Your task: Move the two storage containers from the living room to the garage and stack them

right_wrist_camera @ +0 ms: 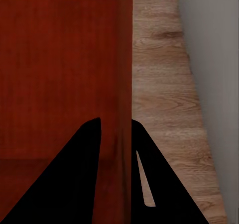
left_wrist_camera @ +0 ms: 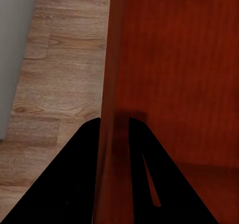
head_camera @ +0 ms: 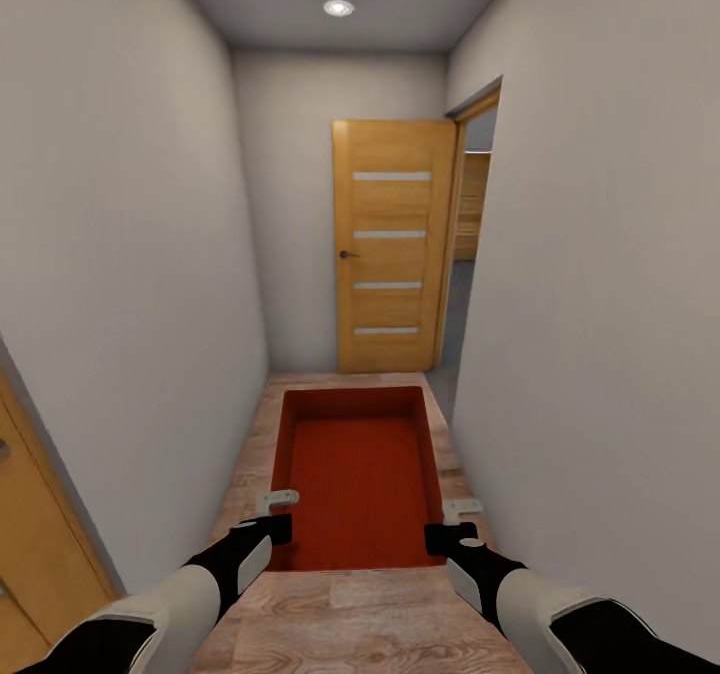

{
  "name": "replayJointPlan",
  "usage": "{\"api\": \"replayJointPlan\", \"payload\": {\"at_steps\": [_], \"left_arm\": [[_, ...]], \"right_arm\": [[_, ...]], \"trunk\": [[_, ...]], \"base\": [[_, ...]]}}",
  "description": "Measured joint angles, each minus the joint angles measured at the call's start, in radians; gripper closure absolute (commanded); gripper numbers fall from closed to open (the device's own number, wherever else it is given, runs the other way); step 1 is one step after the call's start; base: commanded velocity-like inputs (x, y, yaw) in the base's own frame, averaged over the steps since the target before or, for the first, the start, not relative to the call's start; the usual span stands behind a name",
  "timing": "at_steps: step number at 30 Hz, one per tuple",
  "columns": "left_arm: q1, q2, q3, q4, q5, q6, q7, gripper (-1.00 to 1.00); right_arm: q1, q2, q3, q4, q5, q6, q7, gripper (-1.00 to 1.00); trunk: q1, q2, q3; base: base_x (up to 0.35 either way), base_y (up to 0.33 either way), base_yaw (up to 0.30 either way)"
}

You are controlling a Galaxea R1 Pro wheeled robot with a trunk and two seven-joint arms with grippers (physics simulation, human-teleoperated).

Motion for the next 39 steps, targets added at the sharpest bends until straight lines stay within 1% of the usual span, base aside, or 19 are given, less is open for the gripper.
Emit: {"api": "replayJointPlan", "payload": {"at_steps": [29, 39], "left_arm": [[0.0, 0.0, 0.0, 0.0, 0.0, -0.001, 0.0, 1.0], [0.0, -0.001, 0.0, 0.0, 0.0, -0.001, 0.001, 1.0]], "right_arm": [[0.0, 0.0, 0.002, 0.0, -0.002, -0.001, 0.0, 1.0], [0.0, -0.001, -0.001, 0.0, 0.001, 0.0, 0.0, 1.0]], "trunk": [[0.0, 0.0, 0.0], [0.0, 0.0, 0.0]], "base": [[0.324, 0.0, 0.0], [0.324, 0.0, 0.149]]}}
